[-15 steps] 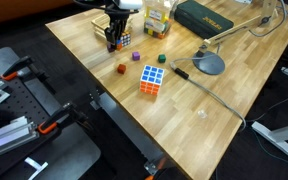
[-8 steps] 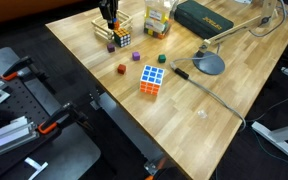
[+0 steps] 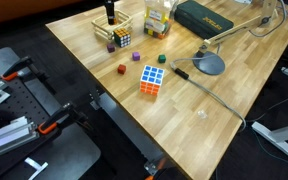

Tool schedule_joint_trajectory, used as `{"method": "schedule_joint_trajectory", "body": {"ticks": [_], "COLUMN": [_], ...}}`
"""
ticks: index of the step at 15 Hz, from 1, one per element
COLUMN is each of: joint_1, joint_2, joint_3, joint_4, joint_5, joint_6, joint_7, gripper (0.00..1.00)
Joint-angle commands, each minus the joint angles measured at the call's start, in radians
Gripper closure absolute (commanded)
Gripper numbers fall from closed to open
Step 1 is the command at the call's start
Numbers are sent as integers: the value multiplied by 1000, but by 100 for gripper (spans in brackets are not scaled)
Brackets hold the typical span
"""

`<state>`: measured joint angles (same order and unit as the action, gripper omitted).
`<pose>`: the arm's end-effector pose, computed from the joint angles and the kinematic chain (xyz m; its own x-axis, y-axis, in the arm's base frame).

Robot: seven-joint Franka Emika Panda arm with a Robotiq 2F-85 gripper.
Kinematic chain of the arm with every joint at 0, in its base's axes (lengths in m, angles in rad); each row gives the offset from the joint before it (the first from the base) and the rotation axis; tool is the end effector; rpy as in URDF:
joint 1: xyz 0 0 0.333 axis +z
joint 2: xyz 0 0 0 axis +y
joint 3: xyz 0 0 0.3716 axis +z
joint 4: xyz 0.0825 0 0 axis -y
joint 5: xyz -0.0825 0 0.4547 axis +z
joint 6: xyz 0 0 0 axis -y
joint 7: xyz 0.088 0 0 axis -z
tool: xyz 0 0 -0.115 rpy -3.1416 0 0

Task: Put the small Rubik's cube in the wooden box

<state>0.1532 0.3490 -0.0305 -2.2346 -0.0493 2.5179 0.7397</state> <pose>0.5912 0.0727 0.1915 0.8387 -0.5440 -0.0245 -0.5413 -0.8378 0.0718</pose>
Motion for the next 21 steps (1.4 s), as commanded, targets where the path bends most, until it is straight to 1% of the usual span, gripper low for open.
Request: {"method": "schedule_joint_trajectory", "body": {"ticks": [1, 5, 8, 12, 15, 18, 19, 20, 21], "joint_1": [-13, 15, 25, 40, 43, 41, 38, 37, 37], "joint_2": [61, 104, 146, 234, 303, 343, 348, 351, 353], "joint_3": [36, 57, 71, 58, 45, 33, 30, 28, 25], "joint_4": [87, 174, 234, 307, 369, 427, 439, 452, 461], "joint_5": [21, 11, 16, -6, -3, 5, 8, 10, 10], "joint_6": [-91, -178, -245, -313, -337, -342, -342, -347, -353], "joint_7": [-170, -288, -351, -368, -358, -351, -351, -352, -351], "gripper": [92, 92, 92, 92, 83, 81, 74, 52, 41]}}
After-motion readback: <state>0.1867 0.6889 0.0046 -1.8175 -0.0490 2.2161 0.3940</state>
